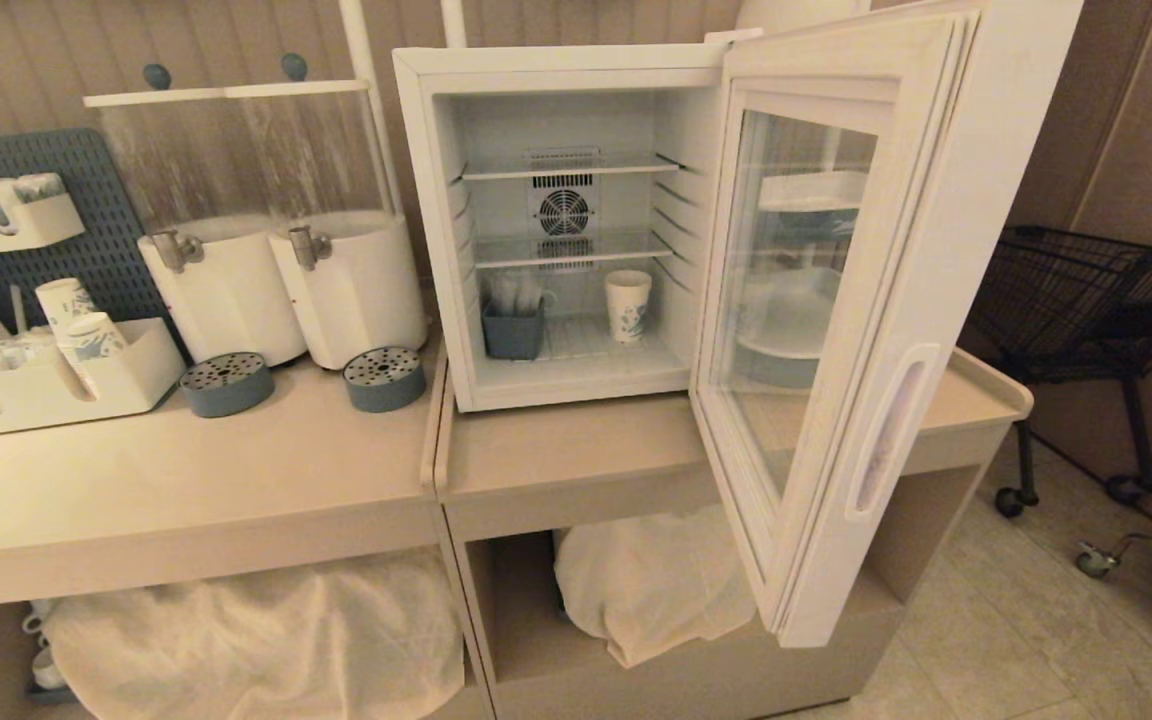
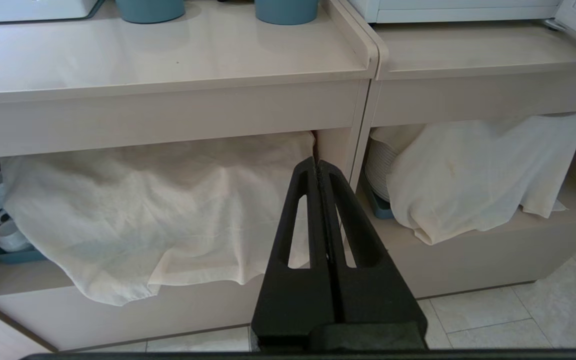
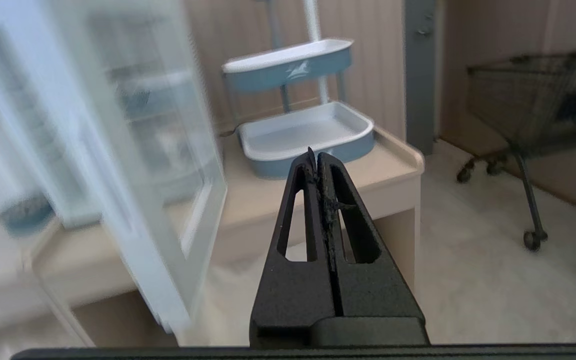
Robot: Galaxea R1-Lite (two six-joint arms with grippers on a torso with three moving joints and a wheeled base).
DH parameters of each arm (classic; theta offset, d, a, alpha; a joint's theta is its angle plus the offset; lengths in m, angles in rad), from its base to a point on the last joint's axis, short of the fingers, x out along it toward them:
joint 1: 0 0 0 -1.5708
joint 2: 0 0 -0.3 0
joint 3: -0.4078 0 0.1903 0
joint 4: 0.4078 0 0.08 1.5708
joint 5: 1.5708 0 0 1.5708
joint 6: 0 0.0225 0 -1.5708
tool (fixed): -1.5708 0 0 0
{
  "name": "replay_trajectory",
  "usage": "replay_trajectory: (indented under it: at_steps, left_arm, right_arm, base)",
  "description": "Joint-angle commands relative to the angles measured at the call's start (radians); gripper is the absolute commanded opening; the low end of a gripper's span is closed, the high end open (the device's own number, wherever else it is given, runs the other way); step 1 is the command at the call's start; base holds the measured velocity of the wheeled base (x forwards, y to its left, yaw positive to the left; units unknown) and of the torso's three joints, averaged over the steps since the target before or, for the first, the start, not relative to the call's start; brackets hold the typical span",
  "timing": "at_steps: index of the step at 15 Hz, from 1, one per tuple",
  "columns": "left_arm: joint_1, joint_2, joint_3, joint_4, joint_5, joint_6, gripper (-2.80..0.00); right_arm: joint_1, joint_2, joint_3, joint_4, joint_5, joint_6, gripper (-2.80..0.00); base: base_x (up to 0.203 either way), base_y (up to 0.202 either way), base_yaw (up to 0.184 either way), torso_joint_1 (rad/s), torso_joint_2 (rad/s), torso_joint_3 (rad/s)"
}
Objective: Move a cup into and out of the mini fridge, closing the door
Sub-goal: Close the freezer door
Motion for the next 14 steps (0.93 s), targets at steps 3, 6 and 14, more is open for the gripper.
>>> replay_trajectory:
  at_steps: [3, 6, 14]
  left_arm:
    - [0.000, 0.000, 0.000, 0.000, 0.001, 0.000, -2.80]
    - [0.000, 0.000, 0.000, 0.000, 0.001, 0.000, -2.80]
    - [0.000, 0.001, 0.000, -0.001, 0.001, -0.005, -2.80]
  right_arm:
    - [-0.006, 0.693, -0.175, -0.084, 0.002, 0.052, -2.80]
    - [-0.079, 1.039, -0.253, -0.204, 0.253, 0.068, -2.80]
    - [-0.244, 1.431, -0.522, -0.246, 1.519, 0.114, -2.80]
  base:
    - [0.000, 0.000, 0.000, 0.000, 0.00, 0.000]
    - [0.000, 0.000, 0.000, 0.000, 0.00, 0.000]
    - [0.000, 0.000, 0.000, 0.000, 0.00, 0.000]
